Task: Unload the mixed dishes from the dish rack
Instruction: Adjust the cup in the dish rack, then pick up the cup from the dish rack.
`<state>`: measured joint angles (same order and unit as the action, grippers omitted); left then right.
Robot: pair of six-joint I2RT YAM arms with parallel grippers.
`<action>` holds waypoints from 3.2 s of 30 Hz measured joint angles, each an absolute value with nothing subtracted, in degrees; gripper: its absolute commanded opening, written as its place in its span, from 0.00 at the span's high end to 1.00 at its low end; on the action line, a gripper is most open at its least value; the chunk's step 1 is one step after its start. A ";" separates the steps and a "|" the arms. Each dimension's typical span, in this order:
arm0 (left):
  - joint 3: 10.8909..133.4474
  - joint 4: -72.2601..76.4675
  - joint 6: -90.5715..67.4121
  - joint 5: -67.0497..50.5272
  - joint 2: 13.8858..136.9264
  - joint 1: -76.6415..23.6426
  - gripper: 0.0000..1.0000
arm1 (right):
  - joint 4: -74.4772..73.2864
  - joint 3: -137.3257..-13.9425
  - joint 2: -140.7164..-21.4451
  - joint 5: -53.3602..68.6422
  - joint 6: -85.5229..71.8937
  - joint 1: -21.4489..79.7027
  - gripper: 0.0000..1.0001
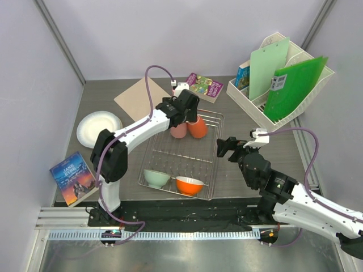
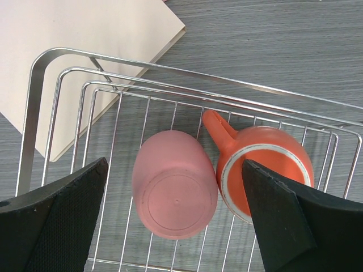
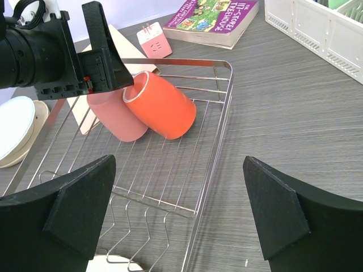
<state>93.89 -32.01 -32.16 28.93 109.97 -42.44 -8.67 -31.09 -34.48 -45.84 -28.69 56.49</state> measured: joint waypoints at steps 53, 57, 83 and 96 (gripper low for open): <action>90.80 -34.48 -34.30 28.42 109.19 -40.40 0.12 | -9.28 -30.00 -32.99 -45.32 -30.00 56.49 0.00; 90.72 -34.30 -34.37 28.12 109.45 -40.38 0.19 | -9.30 -29.98 -32.99 -45.32 -30.00 56.49 0.00; 91.79 -37.82 -30.94 28.58 103.28 -40.29 1.00 | -9.34 -29.98 -33.76 -45.28 -29.85 56.49 0.00; 81.80 -24.86 -35.33 12.80 72.77 -34.15 1.00 | -8.23 -33.23 -39.00 -41.80 -27.83 56.49 0.01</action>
<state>81.80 -24.86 -35.33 12.80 72.77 -34.15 -8.23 -33.23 -39.00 -41.80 -27.83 56.49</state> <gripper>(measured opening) 0.635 0.996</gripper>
